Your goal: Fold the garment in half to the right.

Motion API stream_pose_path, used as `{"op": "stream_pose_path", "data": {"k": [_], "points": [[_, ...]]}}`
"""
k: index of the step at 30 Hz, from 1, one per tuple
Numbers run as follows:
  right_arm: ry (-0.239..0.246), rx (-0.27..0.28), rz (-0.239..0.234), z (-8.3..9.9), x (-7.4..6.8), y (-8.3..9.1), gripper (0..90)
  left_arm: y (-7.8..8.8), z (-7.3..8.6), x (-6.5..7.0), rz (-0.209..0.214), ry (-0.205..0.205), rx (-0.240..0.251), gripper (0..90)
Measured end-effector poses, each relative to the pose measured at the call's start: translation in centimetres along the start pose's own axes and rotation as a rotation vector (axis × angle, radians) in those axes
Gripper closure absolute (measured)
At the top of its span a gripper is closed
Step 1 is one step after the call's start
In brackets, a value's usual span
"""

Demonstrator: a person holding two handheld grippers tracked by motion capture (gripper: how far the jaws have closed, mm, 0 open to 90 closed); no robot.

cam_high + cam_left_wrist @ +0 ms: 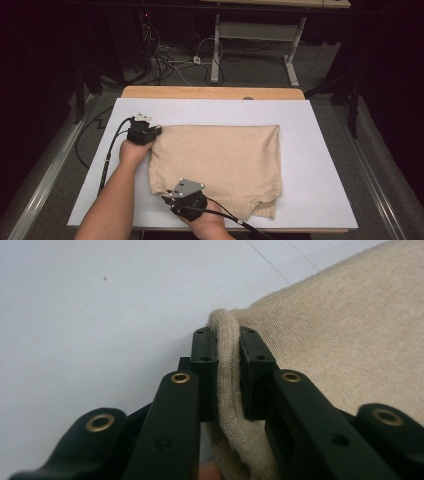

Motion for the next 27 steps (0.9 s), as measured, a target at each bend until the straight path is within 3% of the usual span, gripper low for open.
{"op": "stream_pose_path", "data": {"k": [9,12,19,27], "points": [[-0.005,0.027,-0.010,-0.2,0.1,0.4,78.6,0.0,0.0,-0.2,0.018,0.013,0.004,78.7],[-0.005,0.037,-0.008,-0.3,0.1,0.7,78.6,0.1,-0.1,-0.1,0.006,0.012,-0.004,79.3],[0.004,0.043,-0.008,-0.7,0.1,1.1,78.6,0.3,-0.2,0.3,-0.018,0.081,0.002,80.3],[0.018,0.044,-0.006,-1.2,-0.3,0.8,78.8,0.6,-0.2,0.3,-0.048,0.084,0.024,80.9]]}}
Point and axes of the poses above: each handheld gripper's, and its own axes: y roughly backward along the jaws, z roughly out of its underside, x roughly to its right, the point moved 2 cm from there along -y, roughly forward along the jaws, and after that the axes turned 1 degree about z, right-handed, at the moved point
